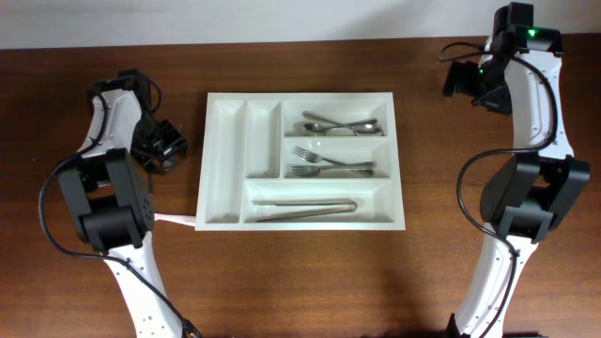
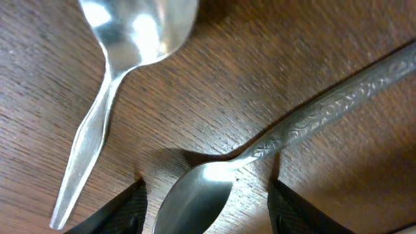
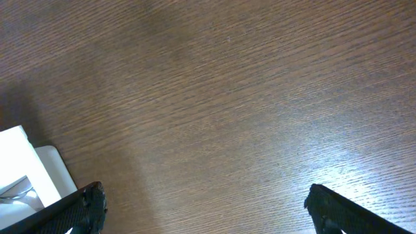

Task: Pack container
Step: 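Lower the left gripper and grasp a small silver spoon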

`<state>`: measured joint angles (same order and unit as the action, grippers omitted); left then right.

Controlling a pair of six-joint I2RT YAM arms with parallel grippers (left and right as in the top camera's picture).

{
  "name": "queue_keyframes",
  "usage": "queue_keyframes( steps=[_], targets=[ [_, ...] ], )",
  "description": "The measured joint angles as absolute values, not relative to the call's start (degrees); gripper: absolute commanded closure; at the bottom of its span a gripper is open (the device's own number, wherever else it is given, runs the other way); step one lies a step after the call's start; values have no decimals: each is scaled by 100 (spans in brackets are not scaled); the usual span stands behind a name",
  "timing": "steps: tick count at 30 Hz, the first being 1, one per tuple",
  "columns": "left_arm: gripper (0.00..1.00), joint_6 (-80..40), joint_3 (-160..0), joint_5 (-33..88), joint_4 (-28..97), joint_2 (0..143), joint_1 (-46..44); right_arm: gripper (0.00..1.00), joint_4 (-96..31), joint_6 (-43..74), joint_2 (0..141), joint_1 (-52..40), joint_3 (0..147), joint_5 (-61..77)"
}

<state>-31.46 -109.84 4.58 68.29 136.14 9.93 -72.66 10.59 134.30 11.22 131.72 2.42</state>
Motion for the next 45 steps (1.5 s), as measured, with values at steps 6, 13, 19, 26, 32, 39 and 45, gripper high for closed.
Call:
queue_keyframes(
  steps=[6,13,19,26,32,39,45],
  targets=[
    [43,-3461,-10602,593,6029,13375,1037,1,-7266,1061,13430,1122,13172,242],
    [59,-3542,-10497,733,5590,13336,1081,1,-7266,1059,13430,1122,13172,242],
    [59,-3540,-10488,790,5684,13327,1103,1,-7266,1057,13430,1122,13172,242],
    [58,-3321,-10486,943,6270,13329,1090,1,-7266,1052,13430,1122,13172,242],
    [58,-3135,-10477,899,6488,13334,1068,1,-7266,1055,13430,1122,13172,242],
    [76,-2827,-10477,797,6536,13334,1044,1,-7266,1059,13430,1122,13172,242],
    [87,-2762,-10447,445,6604,13334,1037,1,-7266,1059,13430,1122,13172,242]
  ],
)
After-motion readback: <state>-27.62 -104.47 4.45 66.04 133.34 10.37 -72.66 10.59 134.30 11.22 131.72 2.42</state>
